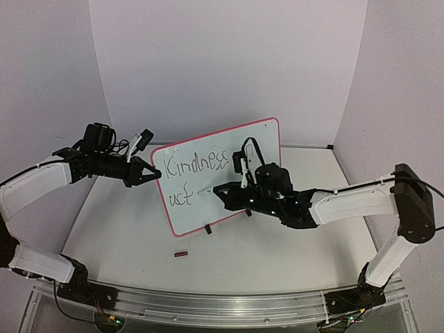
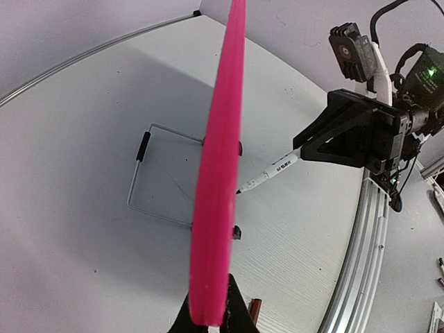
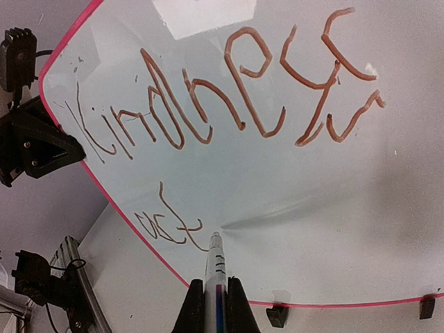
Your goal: Write a sentence on the whiteboard
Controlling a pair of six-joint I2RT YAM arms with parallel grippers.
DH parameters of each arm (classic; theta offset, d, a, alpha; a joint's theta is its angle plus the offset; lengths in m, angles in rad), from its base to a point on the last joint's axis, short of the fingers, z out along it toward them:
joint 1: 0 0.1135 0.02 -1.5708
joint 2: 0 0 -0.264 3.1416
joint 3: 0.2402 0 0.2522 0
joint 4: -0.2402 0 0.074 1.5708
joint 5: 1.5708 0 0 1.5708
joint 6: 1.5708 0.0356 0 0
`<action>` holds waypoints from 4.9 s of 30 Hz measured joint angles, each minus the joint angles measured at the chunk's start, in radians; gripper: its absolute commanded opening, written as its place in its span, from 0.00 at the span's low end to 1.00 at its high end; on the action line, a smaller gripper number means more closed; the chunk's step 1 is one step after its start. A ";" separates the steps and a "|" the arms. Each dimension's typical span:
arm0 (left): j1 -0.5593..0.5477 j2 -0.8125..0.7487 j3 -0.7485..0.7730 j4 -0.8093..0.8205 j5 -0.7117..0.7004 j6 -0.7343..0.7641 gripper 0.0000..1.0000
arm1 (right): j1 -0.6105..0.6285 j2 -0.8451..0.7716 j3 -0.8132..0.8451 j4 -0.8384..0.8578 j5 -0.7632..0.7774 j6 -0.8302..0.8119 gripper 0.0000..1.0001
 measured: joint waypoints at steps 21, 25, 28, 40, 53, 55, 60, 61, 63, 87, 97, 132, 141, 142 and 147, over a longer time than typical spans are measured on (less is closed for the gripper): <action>0.000 0.000 0.000 0.000 0.000 0.000 0.00 | -0.013 0.029 0.008 0.024 -0.025 0.027 0.00; 0.000 0.000 0.000 0.000 0.000 0.000 0.00 | -0.013 0.031 -0.005 0.024 -0.029 0.040 0.00; 0.000 0.001 0.000 0.001 0.000 0.000 0.00 | -0.014 0.034 -0.008 0.022 -0.034 0.046 0.00; -0.002 0.003 0.000 0.006 0.000 -0.001 0.00 | -0.015 0.048 -0.009 0.020 -0.048 0.055 0.00; -0.002 0.003 0.000 0.006 0.000 -0.001 0.00 | -0.014 0.069 -0.009 0.013 -0.052 0.061 0.00; -0.002 0.003 0.000 0.007 0.000 -0.001 0.00 | -0.014 0.069 -0.009 0.013 -0.056 0.061 0.00; -0.002 0.003 0.000 0.006 0.000 -0.001 0.00 | -0.015 0.058 -0.009 0.008 -0.079 0.060 0.00; -0.002 0.003 0.000 0.006 0.000 -0.001 0.00 | -0.015 0.049 -0.009 0.006 -0.081 0.060 0.00; -0.002 0.003 0.000 0.006 0.000 -0.001 0.00 | -0.015 0.017 -0.009 0.002 -0.083 0.059 0.00; -0.004 0.003 0.000 0.007 0.000 -0.001 0.00 | -0.015 0.000 0.020 0.021 -0.036 0.032 0.00; -0.004 0.003 0.000 0.007 0.000 -0.001 0.00 | -0.015 0.017 0.032 0.025 -0.009 0.018 0.00; -0.004 0.003 0.000 0.007 0.000 -0.001 0.00 | -0.041 -0.007 -0.060 0.081 -0.011 0.030 0.00; -0.004 0.003 0.000 0.007 0.000 -0.001 0.00 | -0.043 0.017 -0.044 0.081 -0.043 0.034 0.00; -0.004 0.003 0.000 0.007 0.000 -0.001 0.00 | -0.043 0.018 -0.044 0.081 -0.046 0.035 0.00; -0.004 0.003 0.000 0.007 0.000 -0.001 0.00 | -0.043 0.022 -0.044 0.076 -0.049 0.041 0.00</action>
